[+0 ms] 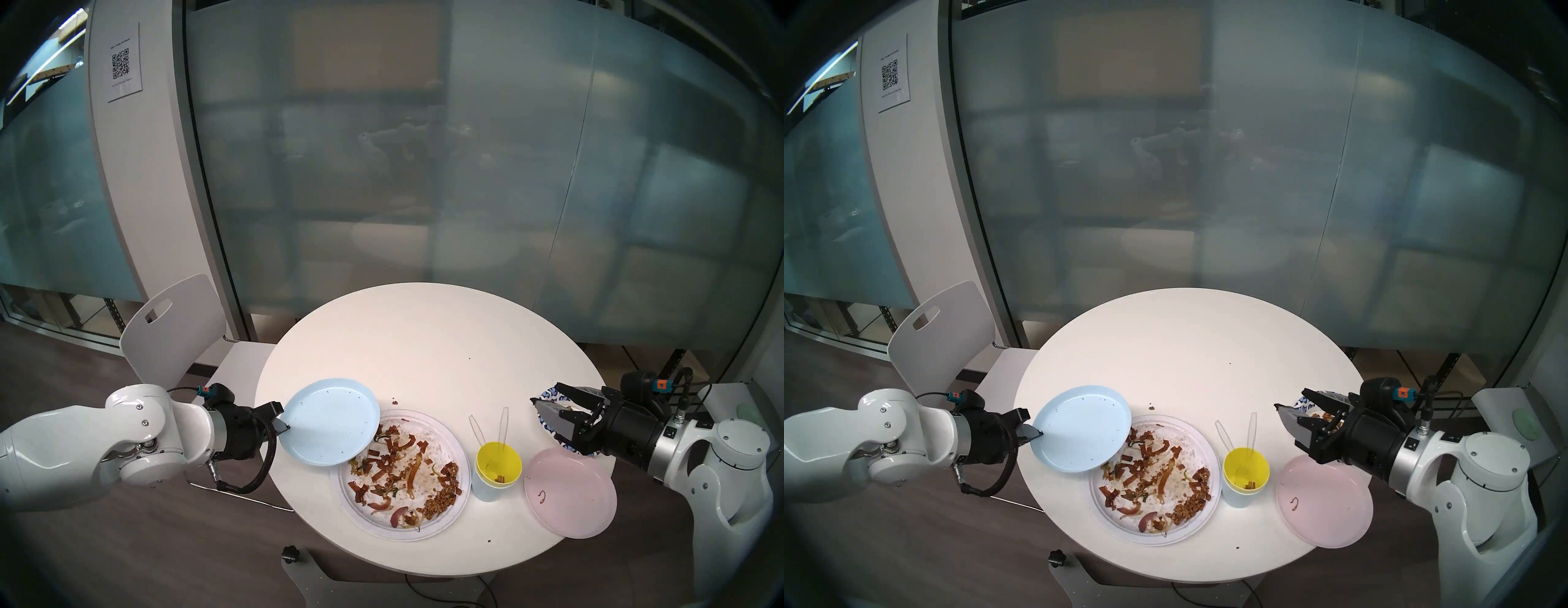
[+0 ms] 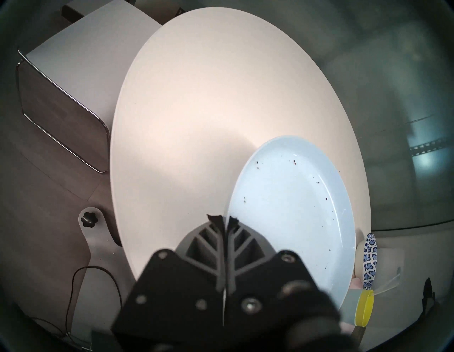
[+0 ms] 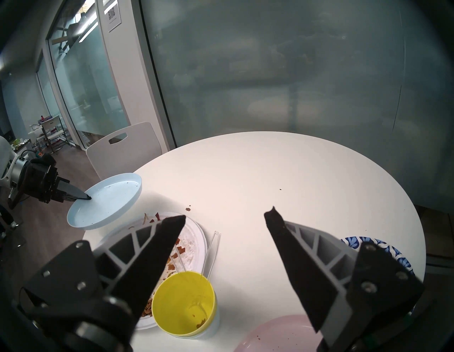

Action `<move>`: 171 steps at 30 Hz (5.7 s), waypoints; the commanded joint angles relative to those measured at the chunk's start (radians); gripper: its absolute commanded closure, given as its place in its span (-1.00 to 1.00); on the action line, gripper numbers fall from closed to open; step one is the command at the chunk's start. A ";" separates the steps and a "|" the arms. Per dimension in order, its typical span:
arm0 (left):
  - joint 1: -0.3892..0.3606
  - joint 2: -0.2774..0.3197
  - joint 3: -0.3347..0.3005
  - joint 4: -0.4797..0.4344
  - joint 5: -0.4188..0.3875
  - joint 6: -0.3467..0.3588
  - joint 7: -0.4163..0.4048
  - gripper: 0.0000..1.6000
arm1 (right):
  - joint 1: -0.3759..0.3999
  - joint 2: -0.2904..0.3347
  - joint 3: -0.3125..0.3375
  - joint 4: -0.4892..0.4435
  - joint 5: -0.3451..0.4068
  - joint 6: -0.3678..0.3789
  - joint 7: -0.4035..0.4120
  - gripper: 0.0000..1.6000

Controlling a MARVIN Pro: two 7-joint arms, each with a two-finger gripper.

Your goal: Stack the plates into one stack

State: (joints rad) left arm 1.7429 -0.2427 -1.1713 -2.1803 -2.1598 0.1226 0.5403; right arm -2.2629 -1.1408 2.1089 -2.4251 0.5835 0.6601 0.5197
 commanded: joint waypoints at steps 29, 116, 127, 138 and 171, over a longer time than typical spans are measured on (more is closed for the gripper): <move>-0.222 -0.363 0.273 -0.035 0.295 0.097 0.240 1.00 | -0.126 -0.105 0.110 -0.018 0.007 -0.081 0.073 -0.74; -0.211 -0.206 0.095 -0.078 0.139 -0.024 0.125 -1.00 | 0.073 -0.031 0.178 0.409 0.299 0.023 0.020 -0.24; -0.199 -0.183 0.084 -0.059 0.115 -0.033 0.087 -1.00 | 0.089 -0.030 0.177 0.453 0.304 0.061 0.020 -0.25; -0.232 -0.195 0.095 -0.021 0.103 0.025 0.055 -1.00 | -0.014 -0.152 0.187 0.409 0.284 0.014 0.024 -0.36; -0.301 -0.242 0.100 0.001 0.099 0.109 0.077 -1.00 | -0.019 -0.169 0.203 0.455 0.247 -0.047 0.078 -1.00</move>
State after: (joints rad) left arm 1.4537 -0.4826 -1.0606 -2.1666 -2.0594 0.2370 0.6151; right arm -2.2850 -1.3115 2.3069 -1.9619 0.8238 0.6209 0.5840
